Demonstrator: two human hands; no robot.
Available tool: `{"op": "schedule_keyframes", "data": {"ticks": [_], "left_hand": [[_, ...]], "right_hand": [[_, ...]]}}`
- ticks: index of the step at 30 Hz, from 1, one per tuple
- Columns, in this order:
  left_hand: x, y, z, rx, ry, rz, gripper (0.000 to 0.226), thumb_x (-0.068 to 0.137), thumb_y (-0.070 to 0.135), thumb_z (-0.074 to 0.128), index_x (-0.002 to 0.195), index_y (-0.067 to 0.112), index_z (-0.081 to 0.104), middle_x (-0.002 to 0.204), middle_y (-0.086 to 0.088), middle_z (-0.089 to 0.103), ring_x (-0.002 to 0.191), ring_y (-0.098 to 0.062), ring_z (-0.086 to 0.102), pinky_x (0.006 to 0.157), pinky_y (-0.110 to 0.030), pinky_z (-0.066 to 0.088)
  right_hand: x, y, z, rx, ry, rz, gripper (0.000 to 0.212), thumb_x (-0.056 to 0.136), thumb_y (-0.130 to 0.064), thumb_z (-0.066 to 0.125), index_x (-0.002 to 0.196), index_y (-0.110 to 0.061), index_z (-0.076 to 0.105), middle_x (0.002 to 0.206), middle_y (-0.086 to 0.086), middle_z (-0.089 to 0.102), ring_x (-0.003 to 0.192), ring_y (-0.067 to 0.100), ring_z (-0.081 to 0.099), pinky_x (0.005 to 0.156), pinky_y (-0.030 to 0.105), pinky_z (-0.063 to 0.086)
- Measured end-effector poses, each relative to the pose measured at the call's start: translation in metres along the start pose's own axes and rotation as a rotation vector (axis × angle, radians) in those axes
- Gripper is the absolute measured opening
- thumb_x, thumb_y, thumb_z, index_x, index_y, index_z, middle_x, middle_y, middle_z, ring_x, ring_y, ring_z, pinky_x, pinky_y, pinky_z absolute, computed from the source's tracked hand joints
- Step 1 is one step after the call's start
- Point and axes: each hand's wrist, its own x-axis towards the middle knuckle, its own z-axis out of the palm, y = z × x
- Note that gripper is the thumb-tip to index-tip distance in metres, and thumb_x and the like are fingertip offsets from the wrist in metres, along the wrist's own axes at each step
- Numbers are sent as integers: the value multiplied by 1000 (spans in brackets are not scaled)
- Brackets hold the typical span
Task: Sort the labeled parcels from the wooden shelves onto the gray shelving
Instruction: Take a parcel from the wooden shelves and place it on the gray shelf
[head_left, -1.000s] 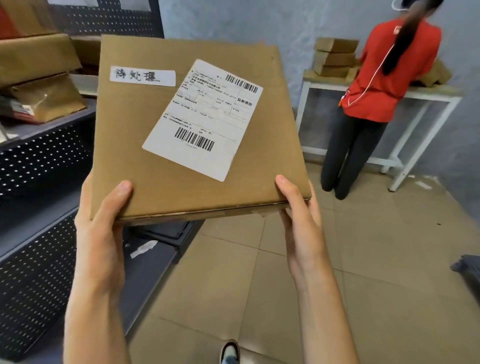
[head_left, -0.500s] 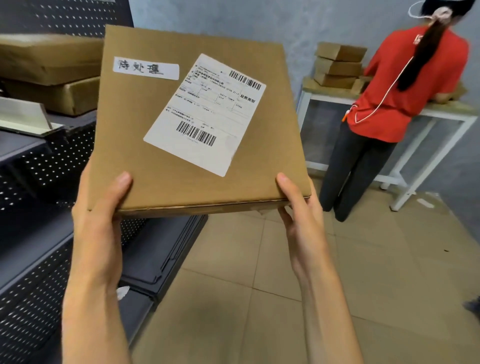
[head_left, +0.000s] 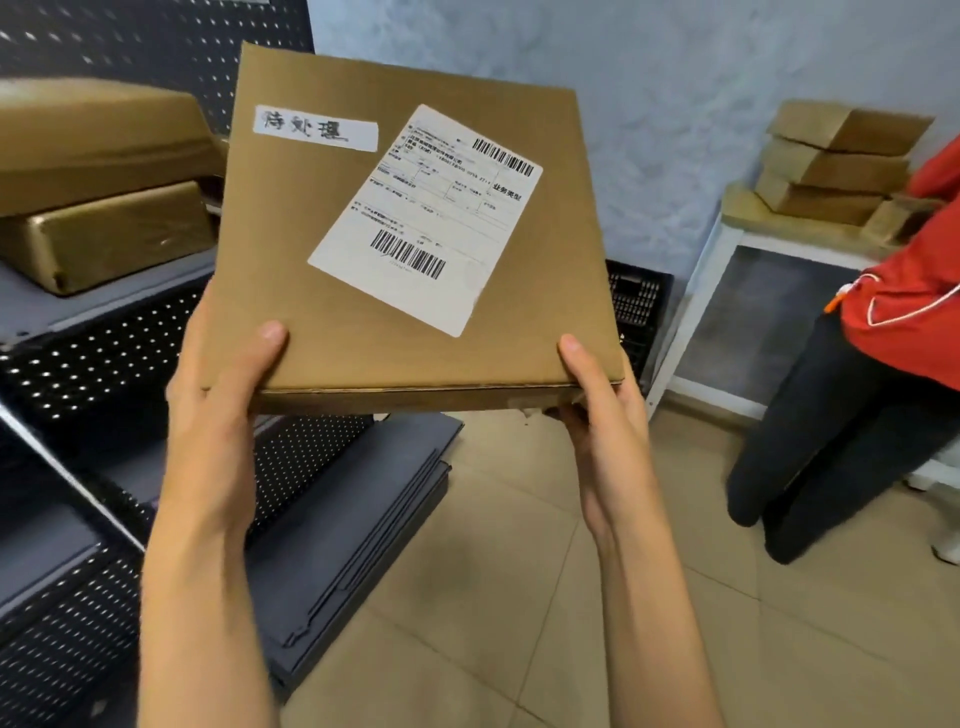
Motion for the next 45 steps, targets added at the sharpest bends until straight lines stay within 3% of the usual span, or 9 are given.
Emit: {"op": "schedule_keyframes", "data": {"ticks": [3, 7, 12, 17, 22, 29, 36, 40, 45], "left_hand": [[41, -12, 37, 25, 7, 7, 87, 65, 65, 72, 140, 29, 47, 136, 6, 56, 128, -17, 49, 109, -56, 33], [84, -33, 69, 57, 35, 39, 93, 66, 63, 73, 143, 21, 43, 139, 4, 54, 130, -15, 47, 113, -48, 29], [139, -63, 89, 93, 100, 33, 76, 77, 45, 66, 144, 19, 41, 140, 7, 53, 130, -10, 47, 114, -41, 29], [207, -99, 109, 137, 153, 78, 70, 78, 45, 60, 142, 23, 43, 137, 9, 54, 128, -7, 48, 113, -39, 31], [295, -123, 122, 153, 228, 140, 72, 76, 47, 60, 140, 18, 47, 129, 12, 59, 118, -1, 54, 98, -16, 41], [378, -147, 124, 219, 312, 162, 73, 75, 47, 59, 140, 16, 46, 122, 14, 60, 108, 5, 57, 84, -7, 43], [419, -161, 105, 312, 494, 134, 77, 70, 50, 59, 139, 18, 48, 123, 10, 61, 114, -8, 57, 105, -38, 41], [441, -164, 104, 329, 575, 140, 74, 71, 49, 61, 139, 20, 49, 127, 9, 61, 119, -10, 56, 108, -40, 38], [466, -160, 109, 324, 689, 123, 79, 67, 50, 64, 138, 20, 48, 128, 4, 60, 117, -10, 57, 104, -37, 42]], "right_hand": [[67, -10, -6, 6, -38, -3, 59, 72, -36, 76, 127, -22, 59, 115, -10, 69, 108, 4, 62, 97, 26, 46], [142, -5, -4, 27, -99, 21, 52, 72, -36, 67, 123, -28, 59, 111, -18, 69, 105, -4, 62, 94, 20, 46], [223, 15, 9, 34, -150, 74, 50, 73, -36, 68, 122, -28, 59, 109, -19, 70, 104, -4, 62, 97, 21, 46], [306, 34, 32, 29, -164, 81, 48, 69, -39, 69, 115, -29, 61, 102, -21, 70, 102, -3, 63, 93, 20, 46], [394, 37, 69, -20, -190, 64, 24, 83, -34, 66, 107, -34, 60, 101, -21, 70, 100, -4, 63, 92, 21, 46], [485, 47, 121, -8, -253, 44, 39, 72, -40, 68, 109, -37, 58, 101, -24, 68, 100, -6, 61, 102, 26, 45], [545, 81, 173, 63, -415, 87, 63, 66, -40, 74, 125, -28, 57, 118, -16, 66, 111, -1, 60, 102, 25, 43], [583, 98, 202, 69, -530, 98, 68, 72, -40, 77, 134, -31, 51, 128, -16, 61, 120, 1, 54, 109, 31, 38], [623, 100, 241, 95, -674, 74, 31, 87, -29, 66, 112, -42, 55, 109, -31, 65, 108, -10, 57, 96, 16, 43]]}}
